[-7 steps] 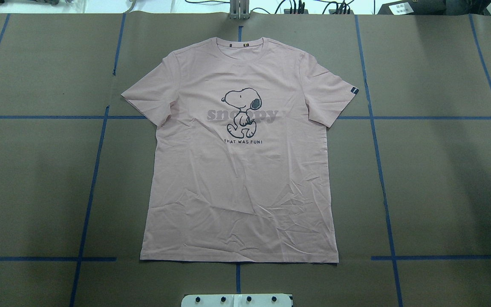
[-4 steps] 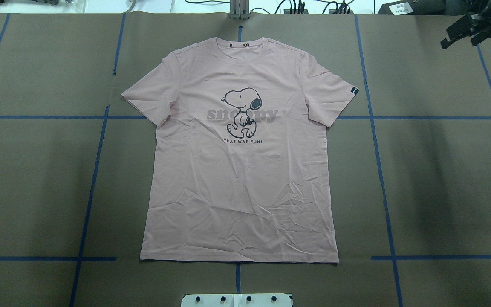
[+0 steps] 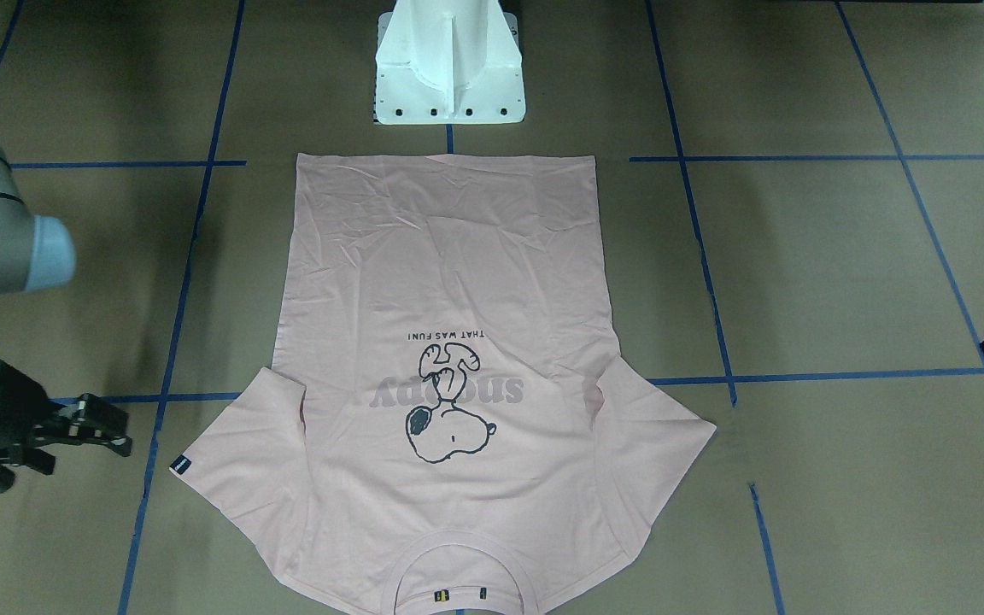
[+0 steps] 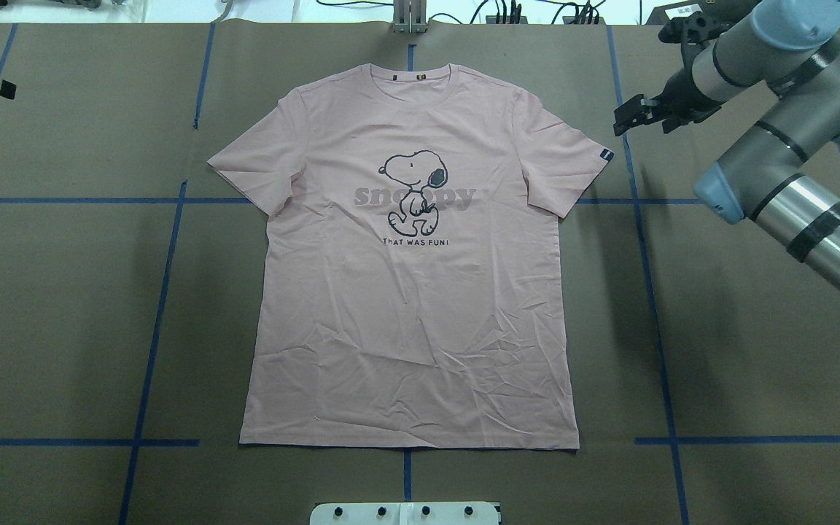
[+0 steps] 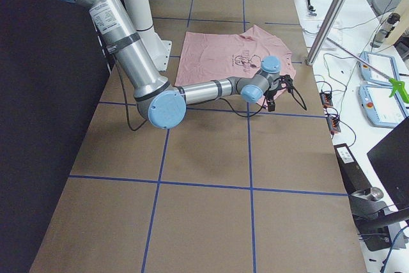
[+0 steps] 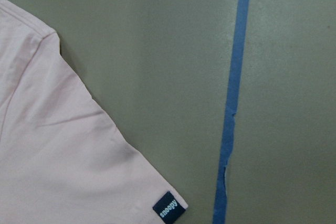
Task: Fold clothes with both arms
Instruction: 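Grasp the sleeve nearest the right gripper and fold it inward over the chest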
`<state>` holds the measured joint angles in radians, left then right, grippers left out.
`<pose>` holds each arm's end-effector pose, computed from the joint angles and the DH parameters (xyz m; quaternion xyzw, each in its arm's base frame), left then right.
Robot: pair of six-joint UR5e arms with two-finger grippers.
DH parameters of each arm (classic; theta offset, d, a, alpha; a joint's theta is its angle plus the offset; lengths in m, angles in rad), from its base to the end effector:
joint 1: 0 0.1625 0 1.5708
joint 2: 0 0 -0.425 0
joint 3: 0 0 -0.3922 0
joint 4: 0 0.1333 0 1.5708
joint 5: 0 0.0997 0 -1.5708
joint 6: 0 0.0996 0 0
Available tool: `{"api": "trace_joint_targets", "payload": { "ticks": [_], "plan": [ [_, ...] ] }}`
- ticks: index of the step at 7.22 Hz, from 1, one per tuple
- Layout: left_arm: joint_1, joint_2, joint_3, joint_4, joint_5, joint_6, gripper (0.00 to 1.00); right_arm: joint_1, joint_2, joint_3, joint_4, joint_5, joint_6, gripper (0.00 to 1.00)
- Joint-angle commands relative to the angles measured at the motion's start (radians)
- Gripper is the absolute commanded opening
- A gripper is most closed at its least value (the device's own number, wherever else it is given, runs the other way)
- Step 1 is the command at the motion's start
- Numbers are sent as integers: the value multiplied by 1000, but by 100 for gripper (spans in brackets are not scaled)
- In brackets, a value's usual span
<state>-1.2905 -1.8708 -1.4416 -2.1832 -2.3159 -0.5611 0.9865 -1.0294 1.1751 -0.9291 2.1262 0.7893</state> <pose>0.1123 -0.6278 0.4834 0.1871 0.4523 0.0171 0.8719 -0.3394 -0.6596 0.4589 0.1247 -0.4297 -0.0137 0.8942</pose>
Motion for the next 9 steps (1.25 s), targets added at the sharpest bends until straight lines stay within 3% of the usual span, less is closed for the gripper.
{"api": "trace_joint_targets", "payload": {
  "ticks": [1,6,9],
  "plan": [
    [23,-10,-25,0,39,-34,100,-35,37,-60,4,-45,16,97],
    [22,-8,-55,0,33,-37,100,-51,72,-118,3,-45,15,88],
    [22,-7,-57,2,38,-37,100,-51,71,-120,0,-45,5,16]
  ]
}}
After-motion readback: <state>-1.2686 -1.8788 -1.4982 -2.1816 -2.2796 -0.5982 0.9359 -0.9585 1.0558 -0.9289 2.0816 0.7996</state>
